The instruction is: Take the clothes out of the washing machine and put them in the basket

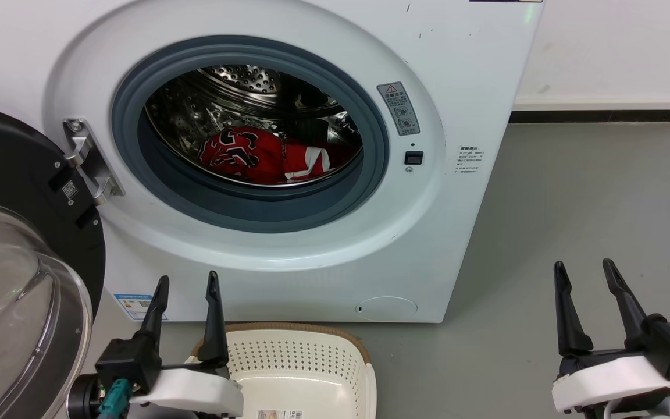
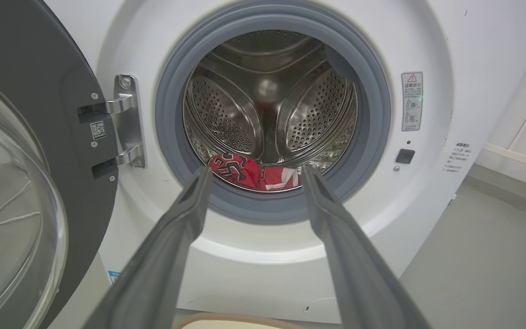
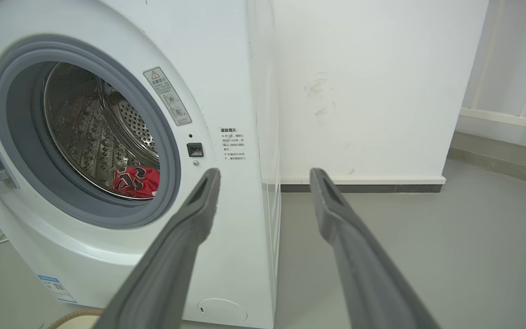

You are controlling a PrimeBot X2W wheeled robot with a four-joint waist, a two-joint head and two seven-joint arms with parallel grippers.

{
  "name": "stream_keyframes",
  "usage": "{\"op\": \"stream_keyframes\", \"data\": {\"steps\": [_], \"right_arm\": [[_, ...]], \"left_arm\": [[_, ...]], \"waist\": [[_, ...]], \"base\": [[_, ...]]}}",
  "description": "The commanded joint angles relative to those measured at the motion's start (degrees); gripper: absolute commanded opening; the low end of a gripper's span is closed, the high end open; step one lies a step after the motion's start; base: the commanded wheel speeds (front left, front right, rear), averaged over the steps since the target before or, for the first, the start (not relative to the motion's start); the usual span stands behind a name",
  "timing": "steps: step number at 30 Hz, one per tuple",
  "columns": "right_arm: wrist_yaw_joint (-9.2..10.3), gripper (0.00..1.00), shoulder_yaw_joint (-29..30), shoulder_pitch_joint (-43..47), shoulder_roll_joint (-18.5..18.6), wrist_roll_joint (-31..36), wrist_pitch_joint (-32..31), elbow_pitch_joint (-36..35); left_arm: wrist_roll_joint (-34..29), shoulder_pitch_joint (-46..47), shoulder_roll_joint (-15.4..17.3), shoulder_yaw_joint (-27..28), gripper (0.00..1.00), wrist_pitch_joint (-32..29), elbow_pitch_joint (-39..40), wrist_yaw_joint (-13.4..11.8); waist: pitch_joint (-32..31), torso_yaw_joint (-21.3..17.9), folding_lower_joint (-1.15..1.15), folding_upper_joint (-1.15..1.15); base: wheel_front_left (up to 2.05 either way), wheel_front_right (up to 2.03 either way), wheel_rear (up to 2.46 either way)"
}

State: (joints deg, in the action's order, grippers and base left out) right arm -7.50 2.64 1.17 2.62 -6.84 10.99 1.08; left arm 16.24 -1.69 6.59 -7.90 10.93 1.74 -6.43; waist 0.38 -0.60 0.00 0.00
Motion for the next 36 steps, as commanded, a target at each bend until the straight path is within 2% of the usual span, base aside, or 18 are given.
{"op": "stream_keyframes", "data": {"steps": [1,7,13,28,36], "right_arm": [[0.02,1.00,0.0,-0.1,0.3,1.7,0.5,-0.2],[0.02,1.00,0.2,-0.1,0.3,4.9,1.3,1.0],[0.02,1.00,0.2,0.1,0.3,7.3,2.0,1.0],[0.02,1.00,-0.3,1.1,0.4,10.0,3.6,2.1],[0.02,1.00,0.3,1.2,0.4,12.3,4.2,2.8]], "left_arm": [[-1.7,0.0,0.4,-0.6,1.00,0.6,0.0,-0.6],[-4.4,0.3,1.1,-2.2,1.00,1.4,-1.4,-2.2],[-6.3,-0.2,1.2,-3.0,1.00,2.0,-2.8,-2.1],[-10.4,-1.4,-1.2,-0.4,1.00,3.7,-5.4,1.6],[-14.6,-1.6,-2.0,0.2,1.00,4.4,-5.8,2.4]], "waist": [[0.0,0.0,0.00,0.00],[0.2,-0.1,0.00,0.00],[0.3,-0.1,0.00,0.00],[0.4,-0.3,0.00,0.00],[0.5,-0.4,0.00,0.00]], "base": [[0.00,0.00,0.00],[0.00,0.00,0.00],[0.00,0.00,0.00],[0.00,0.00,0.00],[0.00,0.00,0.00]]}}
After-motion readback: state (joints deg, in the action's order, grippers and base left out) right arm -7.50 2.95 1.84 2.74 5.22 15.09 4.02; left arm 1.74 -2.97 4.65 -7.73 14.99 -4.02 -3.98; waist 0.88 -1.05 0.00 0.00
